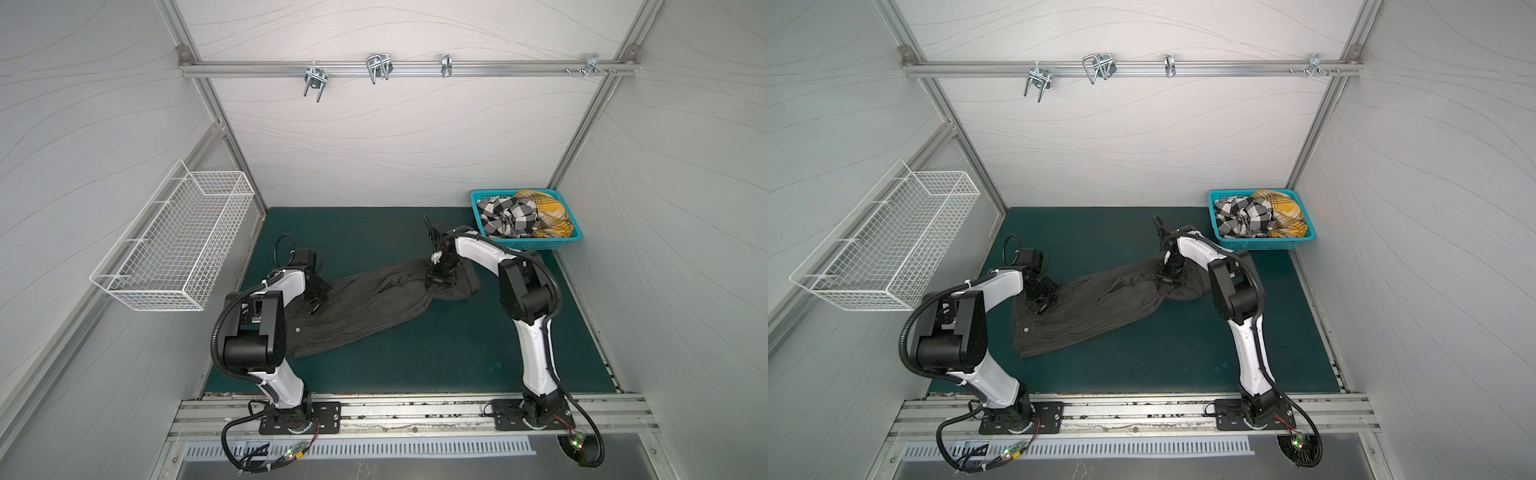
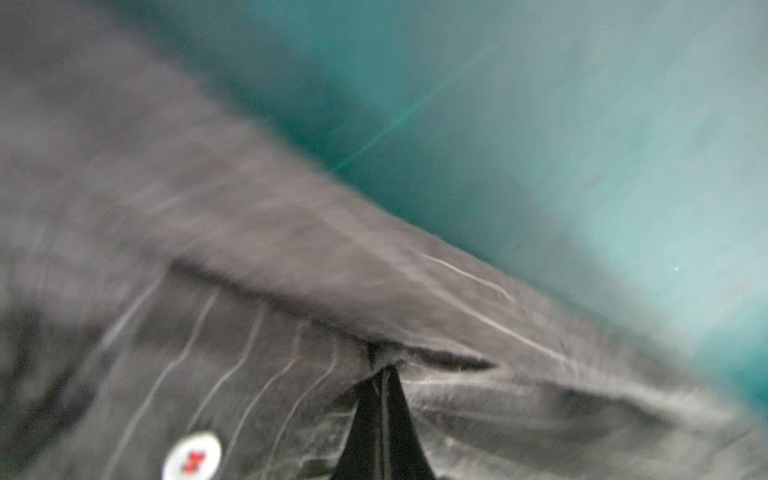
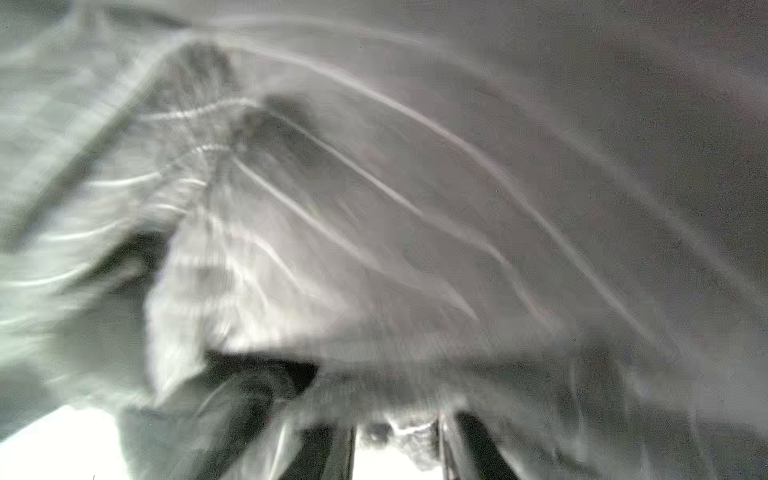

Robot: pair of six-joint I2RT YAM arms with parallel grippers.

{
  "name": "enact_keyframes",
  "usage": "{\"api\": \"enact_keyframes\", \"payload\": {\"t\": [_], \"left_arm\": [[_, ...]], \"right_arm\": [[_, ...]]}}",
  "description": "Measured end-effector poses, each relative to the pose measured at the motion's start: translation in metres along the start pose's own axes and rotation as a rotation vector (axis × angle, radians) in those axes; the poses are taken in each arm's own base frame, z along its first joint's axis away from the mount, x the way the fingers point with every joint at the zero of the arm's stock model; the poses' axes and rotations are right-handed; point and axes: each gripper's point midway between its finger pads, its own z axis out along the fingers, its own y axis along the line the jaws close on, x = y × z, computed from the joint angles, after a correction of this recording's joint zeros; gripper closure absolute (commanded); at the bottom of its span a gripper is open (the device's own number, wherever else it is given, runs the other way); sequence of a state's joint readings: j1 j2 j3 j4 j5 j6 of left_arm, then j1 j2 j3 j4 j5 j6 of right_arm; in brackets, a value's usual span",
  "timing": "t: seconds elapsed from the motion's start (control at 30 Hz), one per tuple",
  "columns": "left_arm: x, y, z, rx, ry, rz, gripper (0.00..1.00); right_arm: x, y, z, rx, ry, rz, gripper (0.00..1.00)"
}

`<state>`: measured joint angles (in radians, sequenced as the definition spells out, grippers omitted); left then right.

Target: Fold and stack the long sleeve shirts

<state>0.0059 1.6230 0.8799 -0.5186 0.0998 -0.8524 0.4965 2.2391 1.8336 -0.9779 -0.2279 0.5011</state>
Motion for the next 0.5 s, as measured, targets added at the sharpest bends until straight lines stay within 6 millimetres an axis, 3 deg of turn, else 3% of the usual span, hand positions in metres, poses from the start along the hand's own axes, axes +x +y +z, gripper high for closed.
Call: {"api": "enact_keyframes", "payload": {"t": [0.03, 0.1, 0.17, 0.2, 0.3, 0.37, 0.5], "left_arm": [[0.016, 0.001, -0.002, -0.008, 0.016, 0.036, 0.97], [0.053, -0.003, -0.008, -0.016, 0.051, 0.141, 0.78], [0.081, -0.015, -0.023, 0.012, 0.052, 0.244, 0.60], [0.087, -0.020, -0.031, 0.034, 0.043, 0.283, 0.57], [0.083, -0.036, -0.058, 0.093, -0.016, 0.331, 0.64], [0.074, -0.052, -0.066, 0.100, -0.041, 0.362, 0.74], [0.064, -0.078, -0.051, 0.075, -0.022, 0.405, 0.78]], "right_arm": [[-0.011, 0.002, -0.008, 0.001, -0.036, -0.018, 0.53], [-0.012, 0.004, -0.027, 0.011, -0.080, -0.049, 0.46], [0.010, 0.004, -0.044, 0.029, -0.095, -0.074, 0.44], [0.023, 0.003, -0.050, 0.033, -0.095, -0.083, 0.44], [0.080, 0.001, -0.062, 0.027, -0.057, -0.095, 0.45], [0.109, 0.004, -0.059, 0.016, -0.015, -0.095, 0.46], [0.127, 0.026, -0.034, -0.034, 0.069, -0.107, 0.50]]}}
